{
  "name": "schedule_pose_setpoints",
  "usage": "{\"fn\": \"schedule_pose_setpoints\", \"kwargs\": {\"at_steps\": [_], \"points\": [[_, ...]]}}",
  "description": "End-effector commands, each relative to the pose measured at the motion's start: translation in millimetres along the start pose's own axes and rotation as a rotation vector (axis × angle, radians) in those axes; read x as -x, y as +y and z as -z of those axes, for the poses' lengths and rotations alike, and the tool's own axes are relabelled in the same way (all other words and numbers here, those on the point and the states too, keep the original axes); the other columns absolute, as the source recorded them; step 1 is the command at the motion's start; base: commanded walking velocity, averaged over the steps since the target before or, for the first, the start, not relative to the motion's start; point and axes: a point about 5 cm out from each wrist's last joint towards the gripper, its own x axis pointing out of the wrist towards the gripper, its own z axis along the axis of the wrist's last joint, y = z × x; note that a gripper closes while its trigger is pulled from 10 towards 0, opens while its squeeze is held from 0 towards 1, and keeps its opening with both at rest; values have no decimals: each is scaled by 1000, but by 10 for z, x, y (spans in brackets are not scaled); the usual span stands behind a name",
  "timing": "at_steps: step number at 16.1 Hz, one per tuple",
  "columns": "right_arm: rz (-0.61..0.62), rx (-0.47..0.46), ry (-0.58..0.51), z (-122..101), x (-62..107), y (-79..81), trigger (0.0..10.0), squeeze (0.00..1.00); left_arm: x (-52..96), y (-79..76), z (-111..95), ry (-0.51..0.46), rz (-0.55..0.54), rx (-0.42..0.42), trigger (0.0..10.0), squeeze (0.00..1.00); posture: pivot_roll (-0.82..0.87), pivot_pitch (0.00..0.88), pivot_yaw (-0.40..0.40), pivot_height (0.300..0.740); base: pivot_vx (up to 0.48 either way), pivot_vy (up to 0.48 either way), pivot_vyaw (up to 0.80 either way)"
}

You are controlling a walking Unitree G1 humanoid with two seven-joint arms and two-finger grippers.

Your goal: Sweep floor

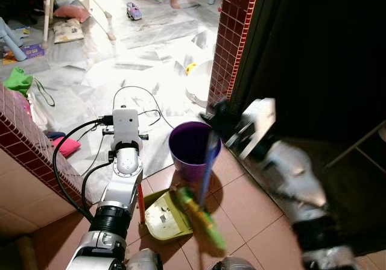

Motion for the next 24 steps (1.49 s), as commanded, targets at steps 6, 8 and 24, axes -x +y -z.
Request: {"fn": "schedule_pose_setpoints", "kwargs": {"at_steps": [6,8,24], "points": [[32,-157,-145,-398,-8,-129,10000,0,-6,-6,26,12,21,-32,10000,0,-145,0,2,740,0,0,0],[43,-115,-129,-455,44,-224,10000,0,-8,-16,31,11,27,-12,10000,0,-150,0,3,740,0,0,0],[329,174,-2,-315,564,-478,10000,0,25,284,-34,-24,-22,146,10000,0,-165,0,3,740,0,0,0]]}}
